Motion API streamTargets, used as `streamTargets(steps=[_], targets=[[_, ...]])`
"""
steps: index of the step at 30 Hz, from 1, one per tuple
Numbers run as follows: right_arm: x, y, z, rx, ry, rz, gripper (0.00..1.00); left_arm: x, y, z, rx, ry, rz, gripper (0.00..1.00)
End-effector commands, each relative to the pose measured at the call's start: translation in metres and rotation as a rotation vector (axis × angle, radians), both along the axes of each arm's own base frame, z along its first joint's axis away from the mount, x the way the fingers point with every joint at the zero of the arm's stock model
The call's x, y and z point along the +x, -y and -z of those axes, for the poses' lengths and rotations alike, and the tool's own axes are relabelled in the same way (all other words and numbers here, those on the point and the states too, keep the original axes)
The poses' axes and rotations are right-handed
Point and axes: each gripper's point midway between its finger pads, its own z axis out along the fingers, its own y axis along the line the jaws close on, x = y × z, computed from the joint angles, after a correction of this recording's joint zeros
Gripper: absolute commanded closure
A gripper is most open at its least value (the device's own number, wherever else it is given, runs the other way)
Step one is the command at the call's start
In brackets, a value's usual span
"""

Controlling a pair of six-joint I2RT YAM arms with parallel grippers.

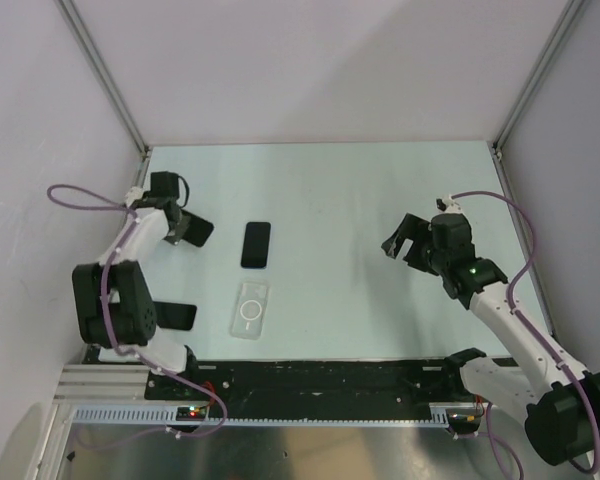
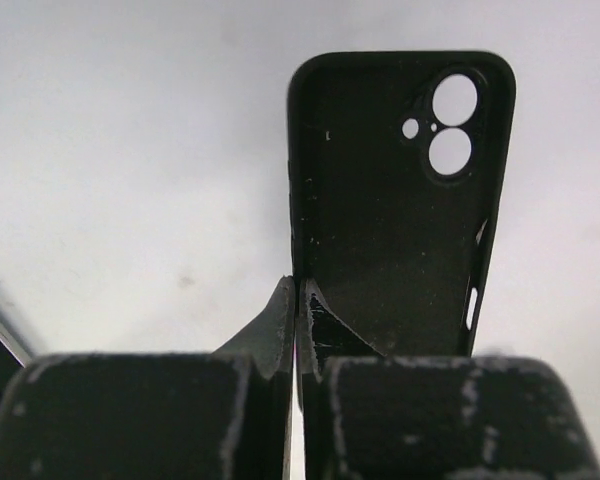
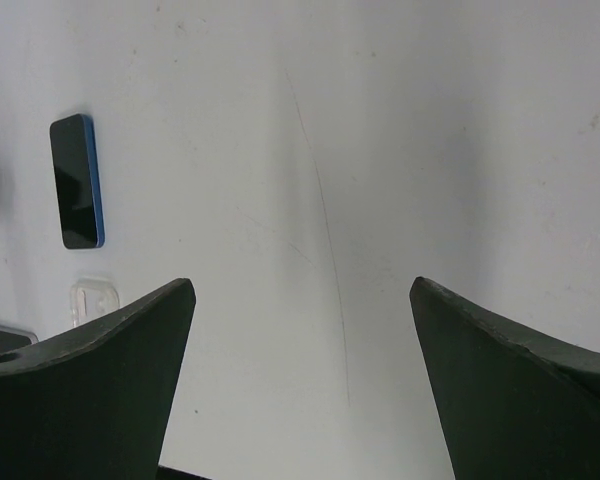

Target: Put the phone into the phone case

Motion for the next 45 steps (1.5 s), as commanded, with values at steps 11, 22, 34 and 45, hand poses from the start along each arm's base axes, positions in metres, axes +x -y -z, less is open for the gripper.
streamTargets(steps=[11, 22, 34, 45], targets=[[0.009, 0.017, -0.026, -0.058, 0.049, 0.074, 0.04, -0.029, 0.261, -0.029, -0.134, 0.083, 0.61, 1.0], [0.011, 0.028, -0.016, -0.094, 0.004, 0.108, 0.04, -0.052, 0.418, -0.006, -0.17, -0.013, 1.06, 1.0], [0.012, 0.028, -0.011, -0.094, -0.013, 0.113, 0.05, -0.066, 0.43, 0.008, -0.157, -0.07, 1.206, 0.92], [0.012, 0.026, -0.01, -0.094, -0.018, 0.113, 0.05, -0.072, 0.42, 0.011, -0.14, -0.074, 1.164, 0.92]])
